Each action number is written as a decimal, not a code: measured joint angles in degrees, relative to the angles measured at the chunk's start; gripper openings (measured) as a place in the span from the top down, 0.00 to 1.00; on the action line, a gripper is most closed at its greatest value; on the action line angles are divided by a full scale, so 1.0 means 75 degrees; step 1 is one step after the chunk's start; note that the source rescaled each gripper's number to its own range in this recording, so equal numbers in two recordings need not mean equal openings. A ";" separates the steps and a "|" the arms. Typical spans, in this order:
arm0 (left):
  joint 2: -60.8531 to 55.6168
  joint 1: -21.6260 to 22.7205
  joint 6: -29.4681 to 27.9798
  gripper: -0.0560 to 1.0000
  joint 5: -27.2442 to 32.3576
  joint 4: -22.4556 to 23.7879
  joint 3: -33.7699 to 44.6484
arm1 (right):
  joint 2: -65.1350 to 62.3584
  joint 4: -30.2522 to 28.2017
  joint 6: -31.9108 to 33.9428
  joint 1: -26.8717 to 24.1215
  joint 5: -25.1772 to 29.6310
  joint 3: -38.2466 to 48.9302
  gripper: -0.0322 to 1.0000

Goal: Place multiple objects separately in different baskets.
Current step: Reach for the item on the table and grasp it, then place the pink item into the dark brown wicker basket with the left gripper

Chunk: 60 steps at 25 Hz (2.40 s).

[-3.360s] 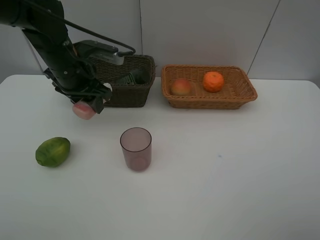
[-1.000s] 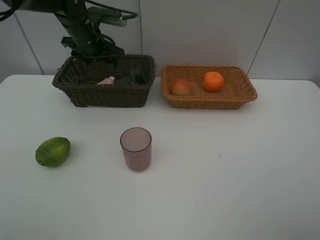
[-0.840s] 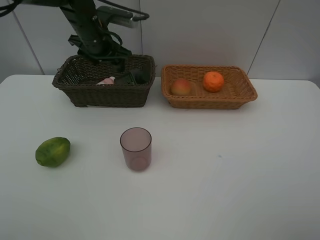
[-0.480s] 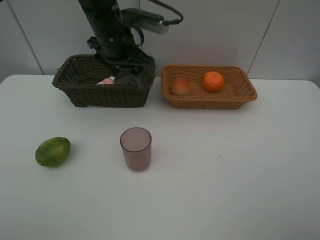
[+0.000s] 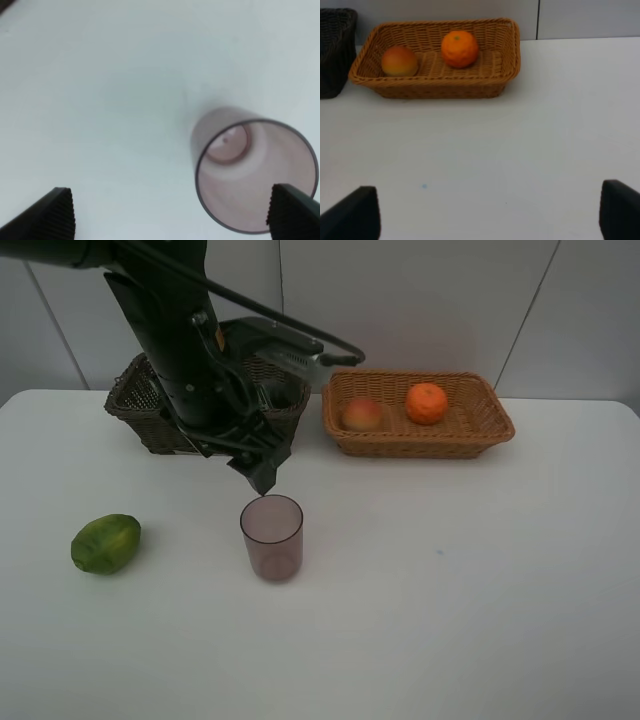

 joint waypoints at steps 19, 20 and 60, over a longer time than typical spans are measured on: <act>0.0725 -0.0051 0.0000 0.00 -0.1722 0.0169 0.0869 | 0.0000 0.0000 0.0000 0.0000 0.0000 0.0000 0.08; 0.0771 -0.0051 0.0000 0.00 -0.1772 0.0169 0.0869 | 0.0000 0.0000 0.0000 0.0000 0.0000 0.0000 0.08; 0.1682 -0.0051 -0.0003 0.94 -0.2571 -0.0119 0.0869 | 0.0000 0.0008 0.0000 0.0000 0.0000 0.0000 0.08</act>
